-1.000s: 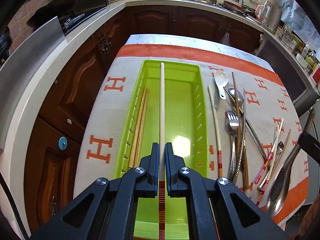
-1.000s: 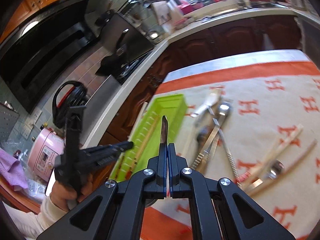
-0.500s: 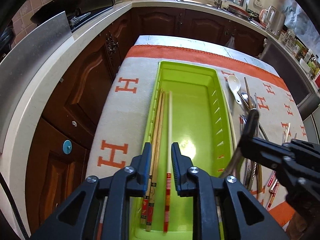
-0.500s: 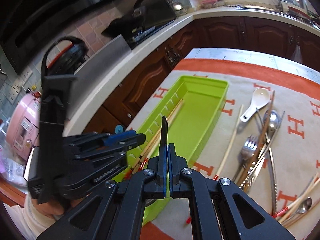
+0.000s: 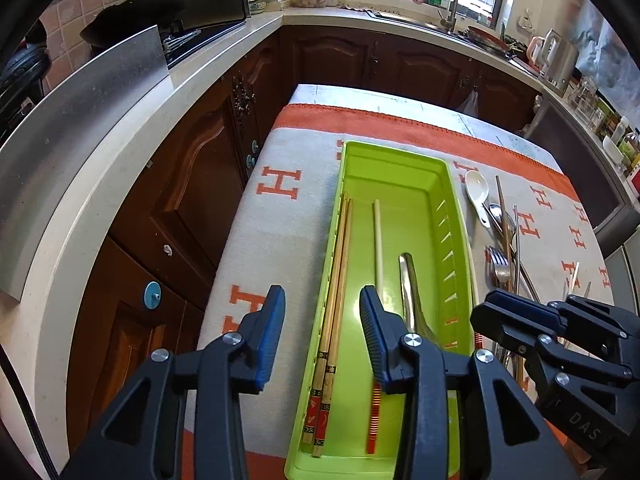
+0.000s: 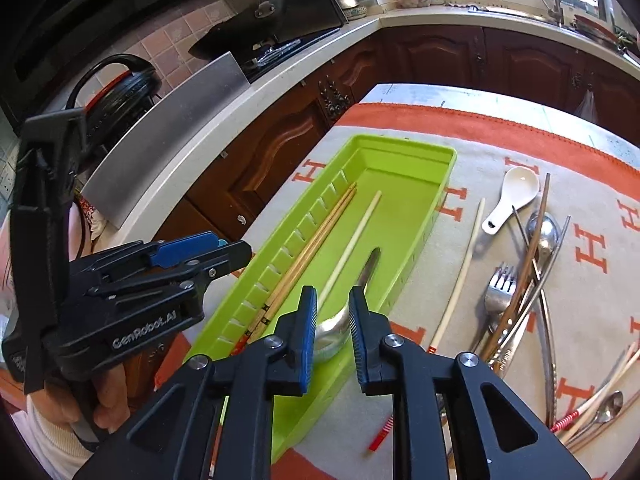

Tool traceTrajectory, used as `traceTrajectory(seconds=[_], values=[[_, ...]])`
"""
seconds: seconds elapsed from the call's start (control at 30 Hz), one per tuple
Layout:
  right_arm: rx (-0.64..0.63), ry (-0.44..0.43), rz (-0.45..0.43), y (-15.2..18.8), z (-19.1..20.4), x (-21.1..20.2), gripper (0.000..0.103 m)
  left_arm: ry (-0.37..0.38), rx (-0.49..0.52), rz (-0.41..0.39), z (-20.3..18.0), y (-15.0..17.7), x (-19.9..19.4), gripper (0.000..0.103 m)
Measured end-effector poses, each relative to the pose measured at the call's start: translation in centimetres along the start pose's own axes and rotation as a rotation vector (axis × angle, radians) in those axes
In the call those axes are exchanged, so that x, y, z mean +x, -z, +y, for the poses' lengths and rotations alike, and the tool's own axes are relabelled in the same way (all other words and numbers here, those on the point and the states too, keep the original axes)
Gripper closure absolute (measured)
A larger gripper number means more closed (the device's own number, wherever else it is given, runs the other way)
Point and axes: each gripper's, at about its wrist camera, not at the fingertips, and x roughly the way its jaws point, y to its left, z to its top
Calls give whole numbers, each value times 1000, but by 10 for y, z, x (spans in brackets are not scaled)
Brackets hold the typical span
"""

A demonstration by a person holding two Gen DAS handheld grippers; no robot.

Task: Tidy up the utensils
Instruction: 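Lower the chopstick into the green tray with the left tool while the right tool drops the spoon there, then reach into the pile and grasp another red-striped chopstick with the left tool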

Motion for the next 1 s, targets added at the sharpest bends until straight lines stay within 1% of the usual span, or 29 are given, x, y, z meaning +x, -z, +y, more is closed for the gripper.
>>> traceTrajectory(seconds=[0.1, 0.3, 0.5, 0.77, 1.0], values=[[-11, 6, -14, 7, 1, -15, 86, 6, 6, -2, -3, 0, -2, 66], [14, -1, -29, 21, -8, -39, 86, 28, 25, -2, -15, 0, -6, 66], [37, 33, -59, 39, -23, -67, 86, 52, 68, -3, -35, 1, -13, 66], [129, 93, -95, 67, -61, -107, 86, 97, 140, -11, -70, 3, -23, 66], [220, 144, -146, 94, -101, -146, 87, 146, 215, -1, -110, 6, -28, 66]])
